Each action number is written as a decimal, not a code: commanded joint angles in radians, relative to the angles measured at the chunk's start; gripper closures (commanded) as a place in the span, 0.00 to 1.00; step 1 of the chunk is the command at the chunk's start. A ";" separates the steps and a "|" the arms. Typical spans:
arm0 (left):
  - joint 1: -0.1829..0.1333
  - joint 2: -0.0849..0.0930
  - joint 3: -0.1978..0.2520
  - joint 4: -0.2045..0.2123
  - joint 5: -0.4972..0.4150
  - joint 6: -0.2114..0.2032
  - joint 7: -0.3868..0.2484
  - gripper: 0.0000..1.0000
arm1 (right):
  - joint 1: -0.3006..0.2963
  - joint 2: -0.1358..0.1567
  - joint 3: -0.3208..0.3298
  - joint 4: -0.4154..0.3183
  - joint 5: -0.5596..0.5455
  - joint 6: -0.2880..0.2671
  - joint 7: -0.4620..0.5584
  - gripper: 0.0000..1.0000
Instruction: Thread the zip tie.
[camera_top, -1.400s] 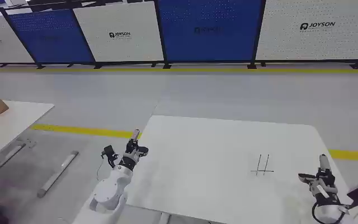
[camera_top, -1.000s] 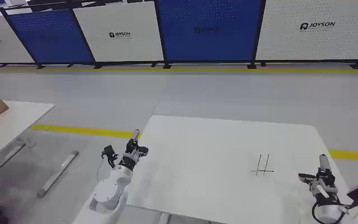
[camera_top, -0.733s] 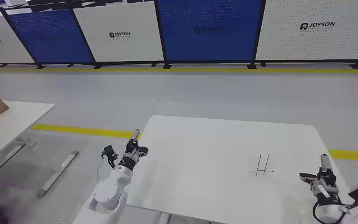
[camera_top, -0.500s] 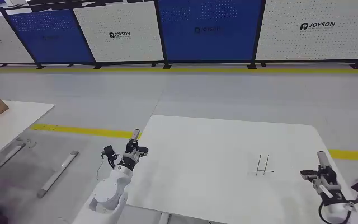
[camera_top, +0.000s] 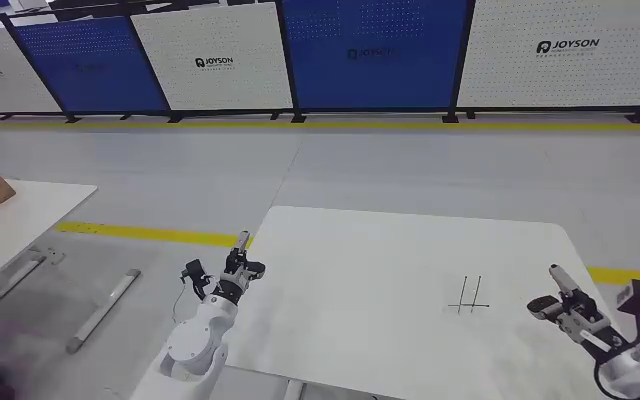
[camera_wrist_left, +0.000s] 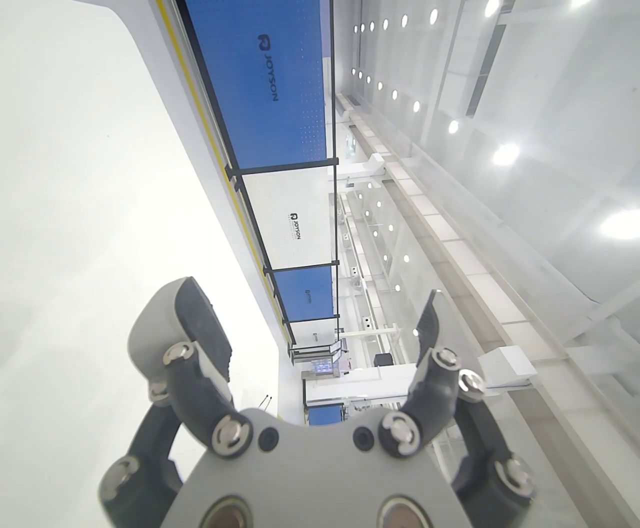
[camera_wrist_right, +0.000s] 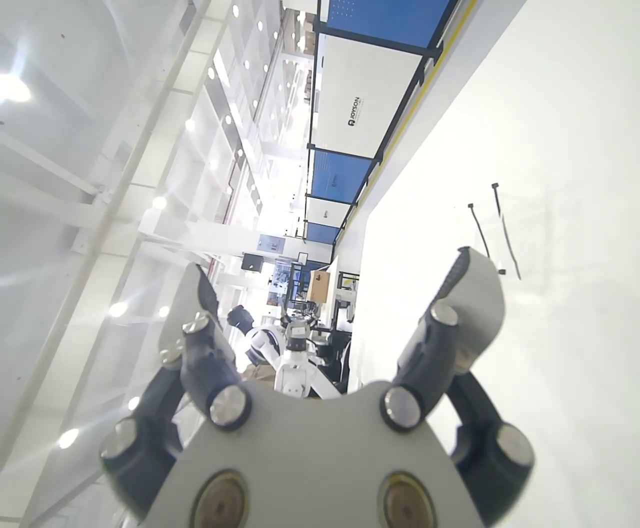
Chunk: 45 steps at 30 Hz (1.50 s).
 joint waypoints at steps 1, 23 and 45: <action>0.000 0.000 0.000 0.000 0.000 0.000 0.000 0.00 | 0.000 0.000 0.000 0.000 0.000 0.000 0.000 0.00; 0.000 0.000 0.000 0.000 0.000 0.000 0.000 0.00 | 0.351 0.066 -0.132 0.302 -0.297 0.080 0.585 0.00; 0.000 0.000 0.000 0.000 0.000 0.000 0.000 0.00 | 0.376 0.078 -0.135 0.340 -0.283 -0.191 0.581 0.00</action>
